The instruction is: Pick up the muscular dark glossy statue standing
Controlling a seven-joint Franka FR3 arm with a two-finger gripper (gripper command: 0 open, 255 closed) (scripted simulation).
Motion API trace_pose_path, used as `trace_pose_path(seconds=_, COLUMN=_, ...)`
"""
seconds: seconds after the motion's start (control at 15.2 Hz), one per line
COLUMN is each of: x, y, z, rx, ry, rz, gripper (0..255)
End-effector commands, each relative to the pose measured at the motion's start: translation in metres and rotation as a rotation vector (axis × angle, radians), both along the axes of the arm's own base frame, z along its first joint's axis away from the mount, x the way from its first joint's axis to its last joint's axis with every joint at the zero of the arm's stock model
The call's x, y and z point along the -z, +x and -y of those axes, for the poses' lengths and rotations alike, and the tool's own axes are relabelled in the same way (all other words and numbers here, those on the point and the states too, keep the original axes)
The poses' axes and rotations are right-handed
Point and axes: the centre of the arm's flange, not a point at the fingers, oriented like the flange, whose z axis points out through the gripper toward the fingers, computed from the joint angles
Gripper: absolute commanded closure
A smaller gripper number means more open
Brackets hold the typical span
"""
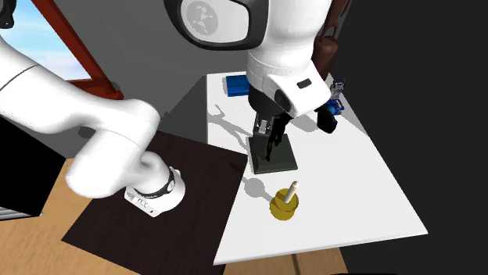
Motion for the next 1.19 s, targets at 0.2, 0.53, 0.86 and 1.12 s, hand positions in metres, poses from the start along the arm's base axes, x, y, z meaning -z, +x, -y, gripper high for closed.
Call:
trace_pose_path(seconds=0.2, x=0.032, y=0.013, z=-0.053, rx=0.013, ry=0.036, rz=0.011, gripper=0)
trace_pose_path(seconds=0.53, x=0.061, y=0.025, z=-0.105, rx=0.025, ry=0.071, rz=0.021, gripper=0)
trace_pose_path(seconds=0.86, x=0.089, y=0.039, z=-0.157, rx=0.037, ry=0.106, rz=0.031, gripper=0)
trace_pose_path(seconds=1.12, x=0.108, y=0.05, z=-0.196, rx=0.045, ry=0.131, rz=0.038, gripper=0)
